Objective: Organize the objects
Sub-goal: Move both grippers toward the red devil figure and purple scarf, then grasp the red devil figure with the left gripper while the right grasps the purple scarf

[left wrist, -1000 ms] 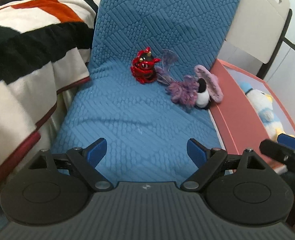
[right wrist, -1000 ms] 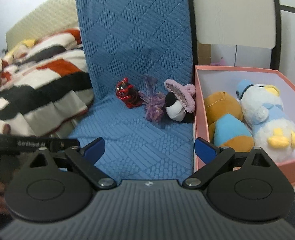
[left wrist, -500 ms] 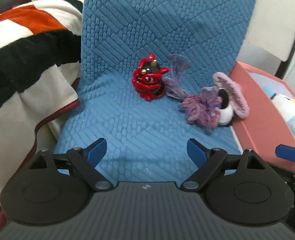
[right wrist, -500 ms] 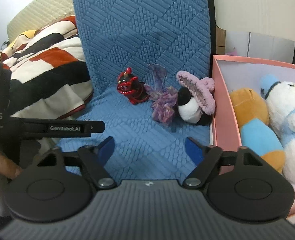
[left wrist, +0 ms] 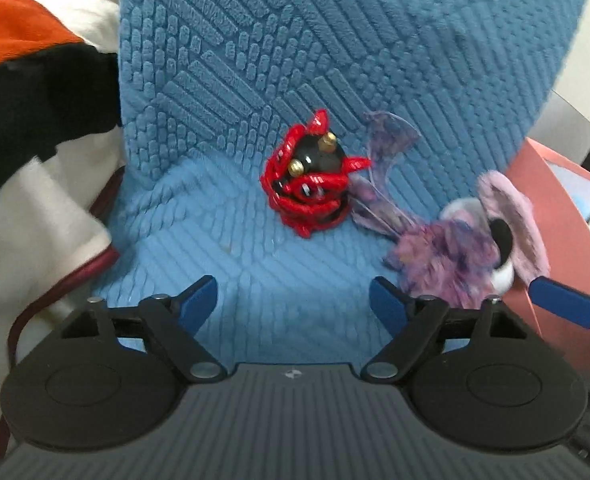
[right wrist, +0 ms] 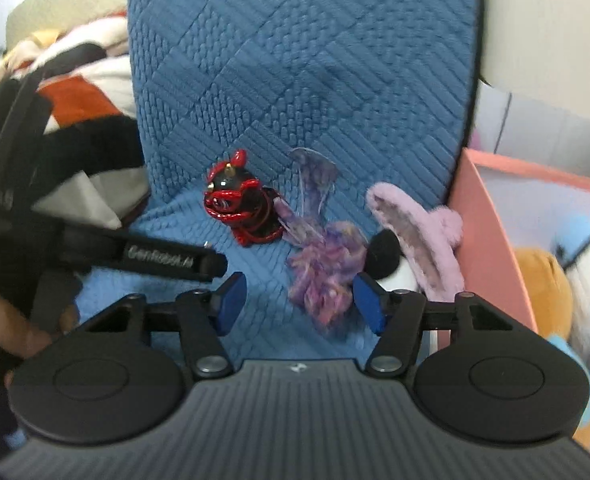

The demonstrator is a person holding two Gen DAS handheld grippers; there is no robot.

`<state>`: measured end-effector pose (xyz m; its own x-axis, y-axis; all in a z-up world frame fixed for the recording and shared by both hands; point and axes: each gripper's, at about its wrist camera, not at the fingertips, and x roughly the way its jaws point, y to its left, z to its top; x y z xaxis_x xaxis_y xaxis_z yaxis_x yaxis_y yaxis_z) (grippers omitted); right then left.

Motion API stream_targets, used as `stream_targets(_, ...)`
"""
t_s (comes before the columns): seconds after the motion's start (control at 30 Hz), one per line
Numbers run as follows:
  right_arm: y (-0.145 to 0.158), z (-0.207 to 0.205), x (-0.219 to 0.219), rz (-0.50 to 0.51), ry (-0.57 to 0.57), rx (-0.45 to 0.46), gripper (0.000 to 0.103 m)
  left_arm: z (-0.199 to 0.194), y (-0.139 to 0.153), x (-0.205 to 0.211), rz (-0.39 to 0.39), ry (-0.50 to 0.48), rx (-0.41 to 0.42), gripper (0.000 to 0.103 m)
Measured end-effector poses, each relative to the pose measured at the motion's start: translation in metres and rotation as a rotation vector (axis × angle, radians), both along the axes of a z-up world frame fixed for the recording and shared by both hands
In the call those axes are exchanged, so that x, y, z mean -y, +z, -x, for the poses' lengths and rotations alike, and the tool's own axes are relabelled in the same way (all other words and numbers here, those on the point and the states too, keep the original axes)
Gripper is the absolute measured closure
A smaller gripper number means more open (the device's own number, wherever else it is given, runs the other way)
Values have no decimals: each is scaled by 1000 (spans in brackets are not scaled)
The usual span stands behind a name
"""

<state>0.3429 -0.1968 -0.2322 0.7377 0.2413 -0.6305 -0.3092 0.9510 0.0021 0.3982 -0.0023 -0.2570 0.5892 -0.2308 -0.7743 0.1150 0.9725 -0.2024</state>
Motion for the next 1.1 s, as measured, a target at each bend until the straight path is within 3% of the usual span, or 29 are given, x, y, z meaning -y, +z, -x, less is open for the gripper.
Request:
stream_targets(0.17,-12,-21,-18,117,27,31,42,-26,-3,-3,26,-10,-2,28)
stream_targets(0.5,-36,-51,-37,313,81,77,42,-66,-5,-2,67,-42,33,28)
stream_targets(0.67,-52,-64,-45,378,108,36,43,-76,-10,5,67,-47,39,28)
stream_targets(0.77,-57,-69,-50,402,123,14,54,-81,-12,8,64,-49,41,28)
stream_targets(0.9,-63,-71,-50,412,123,-18,62,-82,-13,12,60,-49,52,29)
stream_targets(0.97,-64,-72,-50,419,117,-20,72,-79,-12,12,56,-37,56,39)
stream_targets(1.1,-63,-73,-49,409,105,-23,83,-76,-12,11,65,-20,58,39)
